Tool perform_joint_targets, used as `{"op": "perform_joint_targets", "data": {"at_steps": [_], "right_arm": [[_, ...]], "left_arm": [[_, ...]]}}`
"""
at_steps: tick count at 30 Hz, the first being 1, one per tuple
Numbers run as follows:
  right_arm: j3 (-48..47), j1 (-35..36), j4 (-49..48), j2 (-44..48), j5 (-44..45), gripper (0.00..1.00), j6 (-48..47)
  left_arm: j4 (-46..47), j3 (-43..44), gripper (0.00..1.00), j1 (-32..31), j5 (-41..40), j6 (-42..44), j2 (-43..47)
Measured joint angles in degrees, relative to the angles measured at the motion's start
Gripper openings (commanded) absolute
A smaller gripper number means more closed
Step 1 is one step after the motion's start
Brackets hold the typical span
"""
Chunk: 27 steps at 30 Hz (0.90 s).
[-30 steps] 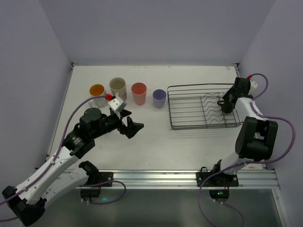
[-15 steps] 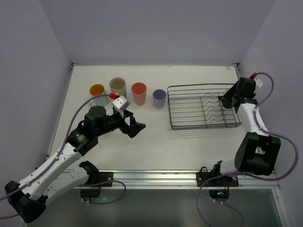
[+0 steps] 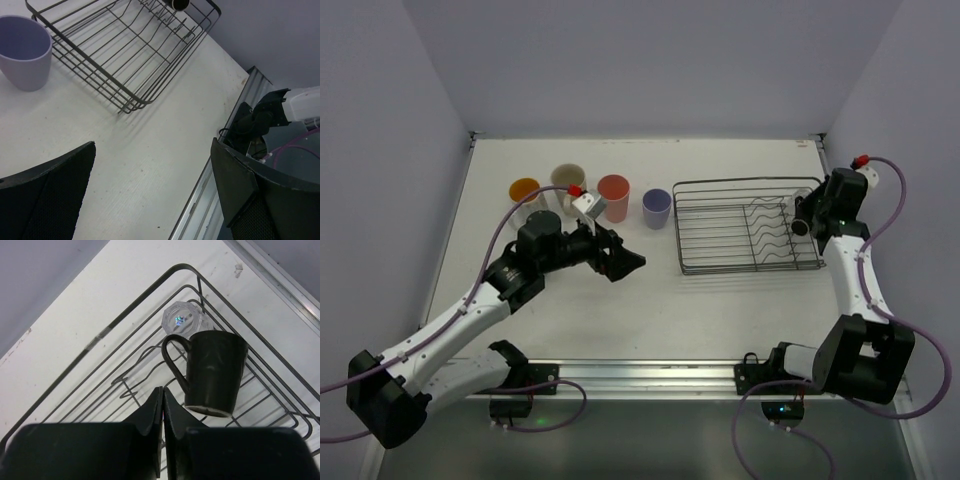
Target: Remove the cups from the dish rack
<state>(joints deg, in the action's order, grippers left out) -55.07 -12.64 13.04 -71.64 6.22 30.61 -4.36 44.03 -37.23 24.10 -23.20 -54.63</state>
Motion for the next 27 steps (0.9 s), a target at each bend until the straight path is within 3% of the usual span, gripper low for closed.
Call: {"op": "perform_joint_targets", "data": {"at_steps": [8,9,12,15,20,27], "right_arm": [[1.22,0.00,-0.87,-2.16,-0.17,0.21,0.26],[1.68,0.00,-0.81,-2.16,0.07,0.33,0.28],[2.12,-0.02,-0.42,-2.16,0.90,0.50,0.17],[2.12,-0.04,-0.24,-2.23,2.32,0.51,-0.28],[2.12,-0.68,0.31,-2.91,3.78,0.61,-0.81],[2.10,-1.29,4.13,-4.33,8.41,0.66,-1.79]], "left_arm": [[5.03,0.02,1.00,0.00,1.60,-3.45,-3.80],[5.33,0.02,1.00,0.00,1.70,-3.72,-3.80],[5.99,0.02,1.00,-0.04,2.03,-3.82,-3.78],[5.44,0.02,1.00,-0.04,2.78,-3.74,-3.30],[-0.28,1.46,1.00,-0.04,2.23,-1.25,0.83],[-5.42,3.52,1.00,-2.71,-3.89,4.85,6.84]]}}
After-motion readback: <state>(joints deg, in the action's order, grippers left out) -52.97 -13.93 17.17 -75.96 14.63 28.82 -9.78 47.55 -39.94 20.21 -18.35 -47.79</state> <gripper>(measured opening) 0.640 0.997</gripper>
